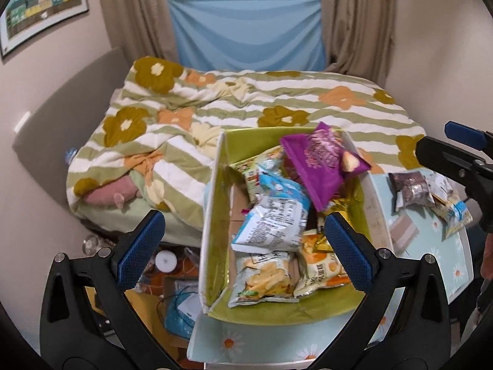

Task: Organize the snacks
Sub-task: 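Open the left tool to drop the blue bag while the right drops the purple bag, then grasp the pink wafer pack with the left tool while the right grasps the blue-yellow bag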

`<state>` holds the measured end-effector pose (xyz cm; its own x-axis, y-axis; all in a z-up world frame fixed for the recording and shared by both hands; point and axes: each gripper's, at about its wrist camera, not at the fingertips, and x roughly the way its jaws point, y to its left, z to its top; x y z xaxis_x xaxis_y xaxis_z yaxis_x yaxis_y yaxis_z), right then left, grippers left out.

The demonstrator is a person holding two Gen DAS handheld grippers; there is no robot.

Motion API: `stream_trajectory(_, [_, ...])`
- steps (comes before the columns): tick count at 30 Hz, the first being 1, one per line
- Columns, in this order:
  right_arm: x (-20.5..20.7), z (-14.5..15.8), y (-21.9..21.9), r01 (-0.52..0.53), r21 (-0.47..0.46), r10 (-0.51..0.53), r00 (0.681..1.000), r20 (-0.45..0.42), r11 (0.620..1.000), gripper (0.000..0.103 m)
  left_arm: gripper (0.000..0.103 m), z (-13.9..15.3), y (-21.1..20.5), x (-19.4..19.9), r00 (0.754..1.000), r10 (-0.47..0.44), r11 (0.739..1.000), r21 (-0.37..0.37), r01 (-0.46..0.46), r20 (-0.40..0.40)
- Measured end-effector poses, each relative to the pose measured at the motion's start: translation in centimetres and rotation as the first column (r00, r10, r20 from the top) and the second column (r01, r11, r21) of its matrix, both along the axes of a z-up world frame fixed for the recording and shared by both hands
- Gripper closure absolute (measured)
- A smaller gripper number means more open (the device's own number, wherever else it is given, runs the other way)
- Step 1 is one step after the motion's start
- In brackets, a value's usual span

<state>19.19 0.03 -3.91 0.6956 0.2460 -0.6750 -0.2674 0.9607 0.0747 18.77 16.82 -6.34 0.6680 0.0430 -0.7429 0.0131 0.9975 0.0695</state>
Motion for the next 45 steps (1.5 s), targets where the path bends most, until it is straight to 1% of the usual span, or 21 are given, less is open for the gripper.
stream_trajectory(5, [-2.7,0.5,-2.6,0.073,0.006,-0.073,0.997,0.025,0.997,0.000,0.000,0.3,-2.4,-0.7,0.998,-0.063,0.998,-0.006,0.063,0.013])
stream_trajectory(9, [-4.6,0.6,-6.0,0.146,0.019,-0.147,0.988,0.041,0.989,0.000,0.000,0.6,-5.6,-0.6,0.993,-0.113,0.994,-0.002,0.113,0.018])
stream_trajectory(13, [-6.4,0.6,-10.7,0.214,0.018,-0.215,0.976,0.044,0.977,0.000,0.000,0.3,-9.9,-0.4,0.988,-0.157,0.987,-0.021,0.157,0.016])
stream_trajectory(19, [-8.5,-0.4,-18.6,0.306,-0.020,-0.306,0.952,0.009,0.952,0.000,0.000,-2.0,-18.1,-0.2,0.972,-0.232,0.972,-0.034,0.231,-0.038])
stream_trajectory(23, [-9.5,-2.0,-23.9,0.344,-0.030,-0.345,0.938,-0.034,0.939,0.000,0.000,-4.4,-23.2,0.1,0.954,-0.288,0.958,-0.034,0.286,-0.088])
stream_trajectory(28, [-9.8,-4.5,-29.1,0.375,-0.050,-0.378,0.923,-0.078,0.926,0.000,0.000,-8.5,-27.7,1.1,0.931,-0.329,0.944,-0.027,0.329,-0.157])
stream_trajectory(32, [-9.2,-7.1,-32.4,0.383,-0.052,-0.387,0.914,-0.120,0.922,0.000,0.000,-12.5,-30.4,2.1,0.912,-0.354,0.930,0.029,0.367,-0.206])
stream_trajectory(35, [-8.5,-9.3,-33.8,0.373,-0.067,-0.379,0.914,-0.141,0.925,0.000,0.000,-15.6,-31.9,3.0,0.886,-0.379,0.906,0.089,0.414,-0.268])
stream_trajectory(37, [-7.9,-10.8,-34.4,0.360,-0.074,-0.367,0.917,-0.156,0.930,0.000,0.000,-17.4,-32.5,3.6,0.865,-0.392,0.886,0.126,0.446,-0.313])
stream_trajectory(38, [-7.6,-11.7,-34.6,0.350,-0.075,-0.358,0.920,-0.163,0.934,0.000,0.000,-18.3,-32.8,3.9,0.858,-0.394,0.873,0.156,0.461,-0.329])
stream_trajectory(40, [-7.2,-12.9,-34.8,0.333,-0.083,-0.343,0.923,-0.174,0.939,0.000,0.000,-19.6,-33.3,4.4,0.843,-0.404,0.853,0.188,0.487,-0.355])
stream_trajectory(43, [-6.6,-14.6,-34.6,0.308,-0.109,-0.324,0.926,-0.192,0.945,0.000,0.000,-21.1,-33.6,5.2,0.822,-0.410,0.838,0.192,0.510,-0.395])
stream_trajectory(45, [-6.2,-15.4,-34.5,0.299,-0.121,-0.318,0.927,-0.198,0.946,0.000,0.000,-22.3,-33.7,5.8,0.808,-0.399,0.836,0.189,0.514,-0.434])
